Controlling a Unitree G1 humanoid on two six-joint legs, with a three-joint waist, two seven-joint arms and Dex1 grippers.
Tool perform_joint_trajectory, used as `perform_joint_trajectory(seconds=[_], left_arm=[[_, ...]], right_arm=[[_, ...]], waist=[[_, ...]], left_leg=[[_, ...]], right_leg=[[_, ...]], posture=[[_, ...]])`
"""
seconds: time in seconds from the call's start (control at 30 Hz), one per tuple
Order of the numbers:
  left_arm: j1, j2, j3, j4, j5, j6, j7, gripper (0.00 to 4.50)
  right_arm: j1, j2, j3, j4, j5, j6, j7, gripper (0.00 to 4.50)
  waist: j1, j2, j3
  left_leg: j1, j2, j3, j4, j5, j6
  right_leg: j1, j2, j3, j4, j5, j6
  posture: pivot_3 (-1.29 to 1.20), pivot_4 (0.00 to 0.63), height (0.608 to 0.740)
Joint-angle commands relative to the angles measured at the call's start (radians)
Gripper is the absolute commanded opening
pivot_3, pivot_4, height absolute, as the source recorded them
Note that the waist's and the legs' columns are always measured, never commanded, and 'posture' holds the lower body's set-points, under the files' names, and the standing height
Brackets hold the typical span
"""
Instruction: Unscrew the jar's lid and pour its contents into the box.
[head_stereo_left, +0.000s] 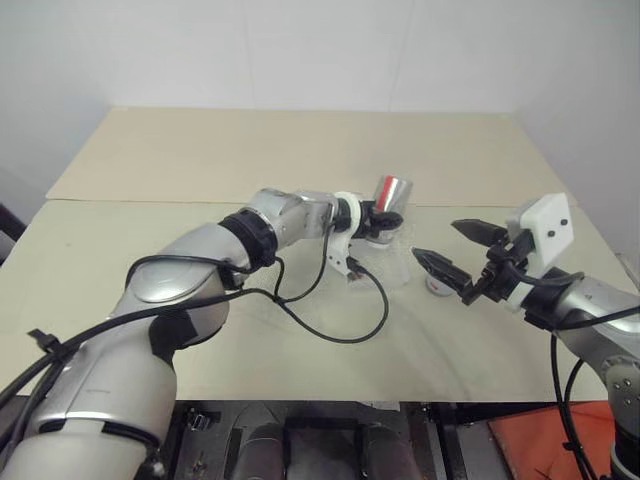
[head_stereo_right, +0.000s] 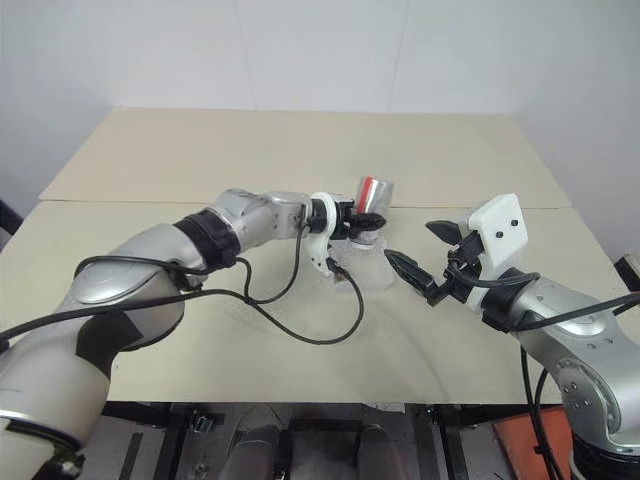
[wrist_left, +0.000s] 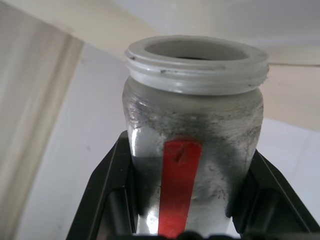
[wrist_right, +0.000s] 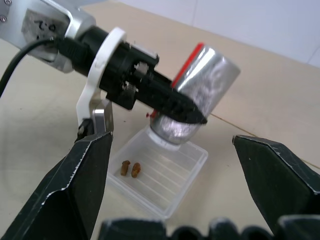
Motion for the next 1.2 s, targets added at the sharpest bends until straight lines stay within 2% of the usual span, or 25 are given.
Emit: perform_joint_trajectory(seconds=[0.03, 0.2, 0.3, 0.43, 0.6, 0.7, 0.87, 0.97, 1.1, 1.2], left_arm=[[0.004, 0.007, 0.089, 0.005, -0.09, -0.018, -0.027, 1.91], [0.077, 0.068, 0.267, -0.014, -0.328, -0.114, -0.141, 1.91], [0.164, 0.085, 0.443, -0.043, -0.57, -0.136, -0.28, 1.91], [0.281, 0.081, 0.627, -0.109, -0.82, -0.109, -0.427, 1.91], [0.499, 0.032, 0.869, -0.338, -1.248, 0.084, -0.729, 1.91], [0.59, -0.018, 1.002, -0.455, -1.417, 0.275, -0.766, 1.91], [0.717, -0.084, 1.169, -0.587, -1.618, 0.511, -0.757, 1.91], [0.792, -0.115, 1.225, -0.638, -1.681, 0.614, -0.739, 1.91], [0.877, -0.147, 1.249, -0.658, -1.695, 0.626, -0.705, 1.91], [0.913, -0.156, 1.232, -0.636, -1.671, 0.531, -0.712, 1.91]], right_arm=[[-0.017, -0.017, -0.01, 0.006, -0.001, -0.02, 0.013, 4.45], [-0.034, -0.022, 0.001, 0.039, -0.004, -0.029, 0.035, 4.45], [-0.04, -0.018, 0.0, 0.051, 0.001, -0.031, 0.045, 4.45], [-0.05, -0.013, 0.003, 0.06, 0.006, -0.031, 0.052, 4.45], [-0.065, -0.009, 0.014, 0.07, 0.013, -0.03, 0.063, 4.45], [-0.071, -0.008, 0.017, 0.074, 0.016, -0.029, 0.068, 4.45], [-0.085, 0.0, 0.02, 0.085, 0.024, -0.034, 0.074, 4.45], [-0.095, 0.011, 0.024, 0.091, 0.028, -0.039, 0.073, 4.45], [-0.099, 0.024, 0.026, 0.092, 0.033, -0.041, 0.069, 4.45], [-0.1, 0.027, 0.025, 0.095, 0.044, -0.027, 0.071, 4.45]], waist=[[0.001, 0.0, 0.0], [-0.006, 0.0, 0.0], [-0.006, 0.001, 0.0], [-0.004, 0.001, 0.0], [-0.004, 0.001, -0.001], [-0.004, 0.001, -0.001], [-0.008, 0.001, -0.001], [-0.009, 0.002, -0.001], [-0.007, 0.001, -0.001], [-0.002, 0.001, -0.001]], left_leg=[[0.0, 0.0, 0.0, 0.0, 0.0, 0.0], [0.001, 0.001, 0.0, 0.0, 0.0, 0.0], [0.001, 0.001, 0.0, 0.0, 0.0, 0.0], [0.001, 0.001, 0.0, 0.0, 0.0, 0.0], [0.001, 0.002, 0.0, 0.001, 0.0, 0.0], [0.0, 0.002, 0.0, 0.002, 0.0, 0.0], [0.002, 0.002, -0.001, 0.002, 0.0, 0.0], [0.002, 0.002, -0.001, 0.002, 0.0, 0.0], [0.002, 0.001, -0.002, 0.002, 0.0, 0.0], [0.002, 0.001, -0.002, 0.002, 0.0, 0.0]], right_leg=[[0.0, 0.0, 0.0, 0.0, 0.0, 0.0], [0.0, 0.0, 0.0, 0.001, 0.0, 0.0], [0.0, 0.0, 0.0, 0.003, 0.0, 0.0], [0.0, 0.0, 0.0, 0.003, 0.0, 0.0], [0.0, 0.0, -0.001, 0.005, 0.0, -0.001], [0.001, 0.0, -0.001, 0.005, 0.0, -0.001], [0.002, 0.001, -0.001, 0.004, 0.0, -0.001], [0.002, 0.001, -0.001, 0.004, 0.0, -0.001], [0.002, 0.001, -0.001, 0.004, 0.0, -0.001], [0.002, 0.0, -0.001, 0.003, 0.0, -0.001]], posture=[[0.0, 0.15, 0.74], [0.0, 0.15, 0.74], [0.0, 0.15, 0.74], [0.0, 0.15, 0.74], [0.0, 0.15, 0.74], [0.0, 0.15, 0.74], [0.0, 0.15, 0.74], [0.0, 0.15, 0.74], [0.0, 0.15, 0.74], [0.0, 0.15, 0.74]])
